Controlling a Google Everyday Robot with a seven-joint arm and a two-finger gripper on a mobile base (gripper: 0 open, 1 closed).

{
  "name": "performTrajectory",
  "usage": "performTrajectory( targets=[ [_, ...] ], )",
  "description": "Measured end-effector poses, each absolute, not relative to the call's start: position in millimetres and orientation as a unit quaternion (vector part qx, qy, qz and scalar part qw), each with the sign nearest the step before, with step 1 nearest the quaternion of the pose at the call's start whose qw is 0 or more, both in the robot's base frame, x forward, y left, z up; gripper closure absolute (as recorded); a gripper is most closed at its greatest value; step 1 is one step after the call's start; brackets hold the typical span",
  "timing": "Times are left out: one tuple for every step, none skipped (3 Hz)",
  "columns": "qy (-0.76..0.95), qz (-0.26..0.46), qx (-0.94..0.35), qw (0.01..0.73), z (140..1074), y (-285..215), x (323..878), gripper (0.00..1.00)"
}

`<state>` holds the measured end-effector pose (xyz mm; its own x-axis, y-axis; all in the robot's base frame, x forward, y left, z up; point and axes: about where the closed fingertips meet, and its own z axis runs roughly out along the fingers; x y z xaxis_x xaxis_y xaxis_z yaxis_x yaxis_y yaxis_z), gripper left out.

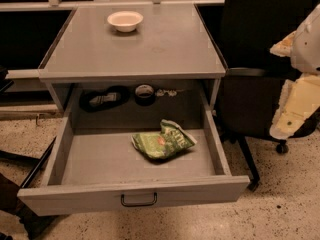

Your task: Pick green jalapeno chip bag from top drawer and place on counter

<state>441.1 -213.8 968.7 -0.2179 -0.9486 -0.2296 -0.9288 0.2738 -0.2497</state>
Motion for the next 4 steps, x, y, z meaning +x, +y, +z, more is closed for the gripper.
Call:
performTrajectory(
  targets=[
    [0.773,-0.028,-0.61,0.174,925,-196,456,0.0],
    [0.762,0.005,-0.621,0.182,849,-156,482,0.0],
    [0.739,0.084,-0.637,0.204,798,-105,509,0.0],
    [0.739,0.084,-0.637,0.204,798,-105,509,0.0]
  ],
)
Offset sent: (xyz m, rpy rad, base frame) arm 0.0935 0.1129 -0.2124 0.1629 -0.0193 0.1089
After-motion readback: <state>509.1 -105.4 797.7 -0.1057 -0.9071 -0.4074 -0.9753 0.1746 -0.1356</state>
